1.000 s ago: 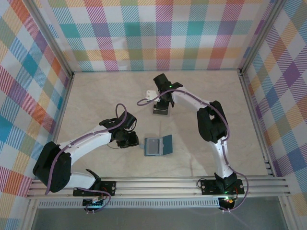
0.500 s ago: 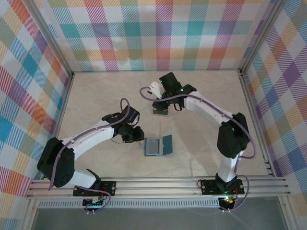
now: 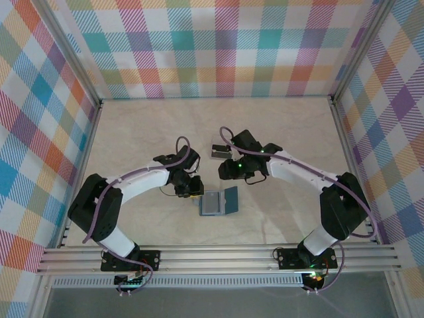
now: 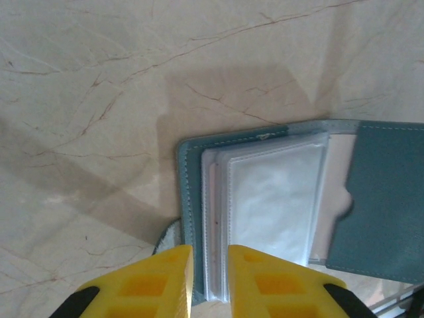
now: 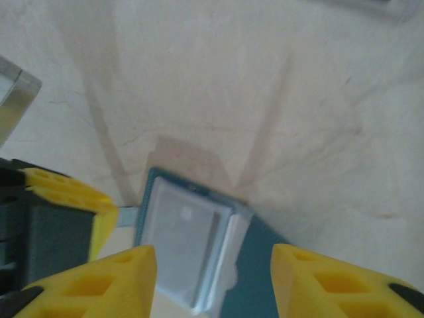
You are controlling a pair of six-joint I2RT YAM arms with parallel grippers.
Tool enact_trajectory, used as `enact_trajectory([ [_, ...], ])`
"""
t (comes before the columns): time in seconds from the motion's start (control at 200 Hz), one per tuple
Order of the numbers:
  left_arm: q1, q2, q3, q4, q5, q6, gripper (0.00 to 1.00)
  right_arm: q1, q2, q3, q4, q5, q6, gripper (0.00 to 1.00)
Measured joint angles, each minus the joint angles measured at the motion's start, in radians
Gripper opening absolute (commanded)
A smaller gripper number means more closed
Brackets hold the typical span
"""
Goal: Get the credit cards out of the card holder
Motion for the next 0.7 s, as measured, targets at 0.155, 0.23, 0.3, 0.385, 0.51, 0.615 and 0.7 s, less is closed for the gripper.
enact_trajectory([
  [0.155,0.0,0.003,-0.004,0.001,-0.011,0.004,0.16,0.022,0.002,-0.008,0.015,-0.082,0.08,0.39],
  [0.23,0.0,0.003,-0.01,0.007,-0.013,0.009,0.15,0.034,0.008,-0.008,0.03,-0.105,0.093,0.33],
  [0.3,0.0,0.007,-0.016,0.01,-0.018,0.016,0.13,0.04,0.021,-0.008,0.035,-0.121,0.106,0.32],
  [0.385,0.0,0.007,-0.034,0.024,-0.022,0.019,0.12,0.051,0.039,-0.008,0.035,-0.136,0.113,0.32],
  [0.51,0.0,0.006,-0.071,0.029,-0.03,0.019,0.11,0.069,0.066,-0.008,0.035,-0.146,0.114,0.31],
  [0.615,0.0,0.0,-0.107,0.032,-0.029,0.019,0.1,0.084,0.081,-0.008,0.035,-0.152,0.125,0.32],
  [0.7,0.0,-0.006,-0.122,0.032,-0.029,0.018,0.1,0.101,0.084,-0.008,0.039,-0.154,0.135,0.31],
])
